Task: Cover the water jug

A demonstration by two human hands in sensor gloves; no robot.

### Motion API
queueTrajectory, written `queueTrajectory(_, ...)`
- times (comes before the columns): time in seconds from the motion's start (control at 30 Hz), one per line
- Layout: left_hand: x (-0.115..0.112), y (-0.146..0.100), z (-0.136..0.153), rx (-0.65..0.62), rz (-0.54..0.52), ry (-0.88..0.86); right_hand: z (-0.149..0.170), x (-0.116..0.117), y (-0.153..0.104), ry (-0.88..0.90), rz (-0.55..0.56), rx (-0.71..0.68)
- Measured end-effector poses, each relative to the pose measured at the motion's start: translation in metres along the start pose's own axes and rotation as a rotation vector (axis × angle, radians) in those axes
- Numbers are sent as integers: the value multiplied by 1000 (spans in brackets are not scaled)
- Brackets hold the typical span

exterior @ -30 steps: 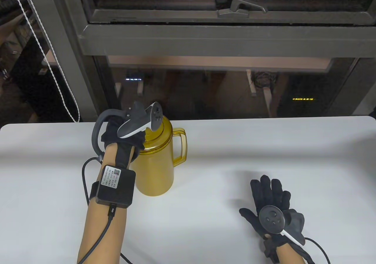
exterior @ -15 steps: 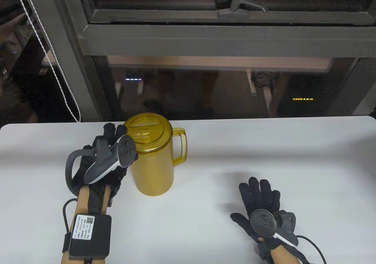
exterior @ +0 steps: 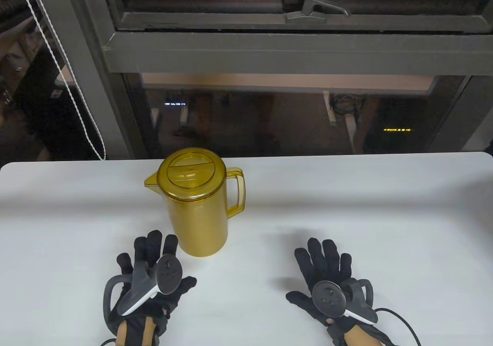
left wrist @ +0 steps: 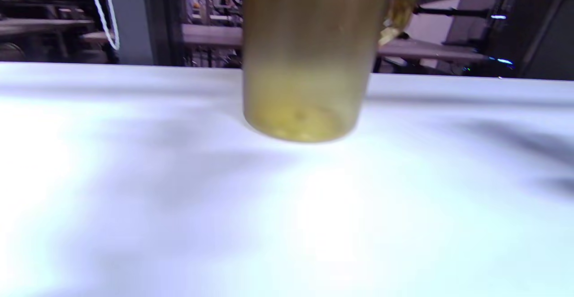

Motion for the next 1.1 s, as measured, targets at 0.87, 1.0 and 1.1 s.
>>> queueTrajectory(0.87, -52, 7, -90, -346, 24, -28, -28, 2, -4, -76, 38, -98)
queueTrajectory(1.0, -57, 5, -95, -346, 39, -9, -28, 2, -7, -100, 38, -91)
queueTrajectory(1.1, -58, 2, -100, -349, 40, 3, -27, 2, -8, -108, 36, -81)
Point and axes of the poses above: the tracker on the back of each hand, its own z axis roughly to the little-finger side, its own y axis roughly from the wrist to the fingertips, x = y × z, the point moved 1 cm from there along y, roughly from the wrist to the fingertips, and after that the axes turned 7 degrees about z, right-handed, at the moved point
